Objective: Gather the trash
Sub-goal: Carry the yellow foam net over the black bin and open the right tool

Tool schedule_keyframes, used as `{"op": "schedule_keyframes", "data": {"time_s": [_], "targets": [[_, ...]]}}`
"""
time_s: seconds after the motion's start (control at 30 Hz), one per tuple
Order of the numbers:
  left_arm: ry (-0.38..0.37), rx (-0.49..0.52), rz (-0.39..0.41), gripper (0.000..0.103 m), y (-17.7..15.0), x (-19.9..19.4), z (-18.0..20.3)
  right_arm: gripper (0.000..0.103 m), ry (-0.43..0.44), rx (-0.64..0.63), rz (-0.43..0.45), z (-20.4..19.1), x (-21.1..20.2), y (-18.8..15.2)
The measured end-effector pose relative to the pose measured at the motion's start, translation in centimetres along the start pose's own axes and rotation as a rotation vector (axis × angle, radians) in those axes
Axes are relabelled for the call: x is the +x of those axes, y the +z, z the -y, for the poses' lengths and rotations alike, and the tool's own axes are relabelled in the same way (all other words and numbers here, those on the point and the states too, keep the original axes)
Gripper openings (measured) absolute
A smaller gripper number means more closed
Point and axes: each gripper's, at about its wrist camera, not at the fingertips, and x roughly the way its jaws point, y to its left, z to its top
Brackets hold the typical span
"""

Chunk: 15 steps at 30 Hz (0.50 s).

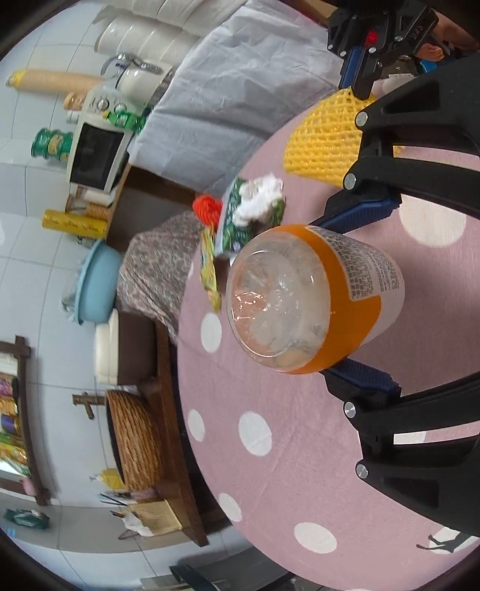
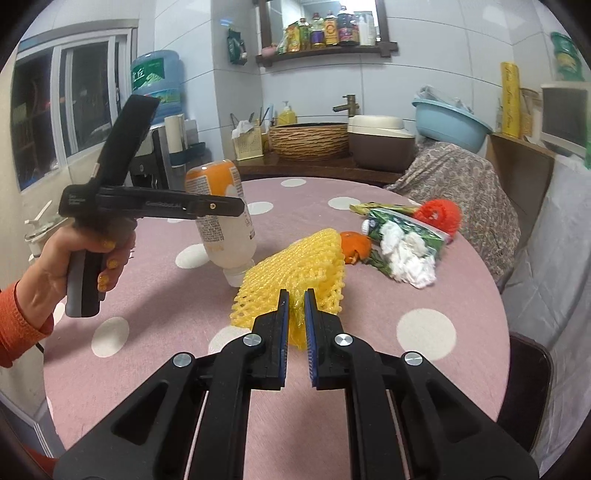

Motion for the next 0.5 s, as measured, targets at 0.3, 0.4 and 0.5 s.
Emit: {"op": "schedule_keyframes", "data": {"time_s": [0.3, 0.4, 0.5], "targets": [[-0.108, 0.104, 0.019, 0.062, 2.0, 1.2, 8.5, 0.009, -0.132, 0.110, 0.046, 6.5, -6.2, -2.3], [-0.159, 0.142, 0.025, 0.062, 2.8, 2.0, 12.0, 0.009, -0.221, 0.158, 0.049, 10.1, -8.4, -3.4], [-0.211, 0.173, 0.019, 0.062, 3.7, 3.2, 15.6, 0.009, -0.303, 0.215, 0.042, 13.8, -9.9, -4.8]]}}
